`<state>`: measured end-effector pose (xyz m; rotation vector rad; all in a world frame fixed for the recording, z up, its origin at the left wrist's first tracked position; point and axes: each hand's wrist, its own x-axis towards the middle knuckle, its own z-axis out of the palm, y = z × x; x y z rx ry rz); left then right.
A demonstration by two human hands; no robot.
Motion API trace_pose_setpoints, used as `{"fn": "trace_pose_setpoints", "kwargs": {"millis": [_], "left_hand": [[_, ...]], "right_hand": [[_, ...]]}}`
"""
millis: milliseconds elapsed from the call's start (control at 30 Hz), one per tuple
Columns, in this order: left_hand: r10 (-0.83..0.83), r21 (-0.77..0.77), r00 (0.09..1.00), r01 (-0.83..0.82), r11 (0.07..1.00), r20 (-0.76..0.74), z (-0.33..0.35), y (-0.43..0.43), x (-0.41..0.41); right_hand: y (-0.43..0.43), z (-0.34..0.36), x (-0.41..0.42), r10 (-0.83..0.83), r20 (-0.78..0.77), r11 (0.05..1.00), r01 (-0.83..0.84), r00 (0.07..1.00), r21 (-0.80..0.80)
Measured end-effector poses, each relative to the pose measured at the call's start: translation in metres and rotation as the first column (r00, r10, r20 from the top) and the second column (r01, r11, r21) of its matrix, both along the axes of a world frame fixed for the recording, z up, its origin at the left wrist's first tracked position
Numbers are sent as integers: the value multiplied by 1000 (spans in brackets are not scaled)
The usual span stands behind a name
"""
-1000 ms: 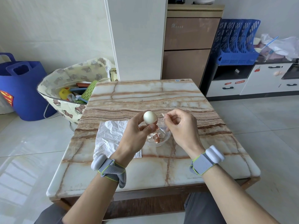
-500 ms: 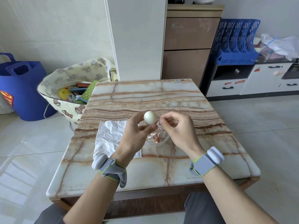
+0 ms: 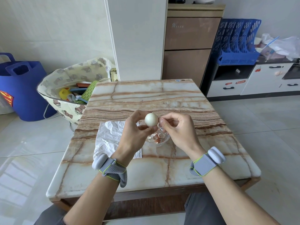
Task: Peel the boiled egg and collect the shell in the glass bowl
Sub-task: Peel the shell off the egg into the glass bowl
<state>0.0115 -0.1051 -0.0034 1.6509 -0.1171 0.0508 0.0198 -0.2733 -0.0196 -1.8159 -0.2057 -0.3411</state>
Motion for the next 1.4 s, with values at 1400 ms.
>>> {"fn": "trace_pose_setpoints", "kwargs": {"millis": [1400], "left_hand": [[-116,-75,992,112,991,-47,-3,-2,-5]], "right_hand": [[2,-1,3,10,68,1000,-8,998,-17]]}}
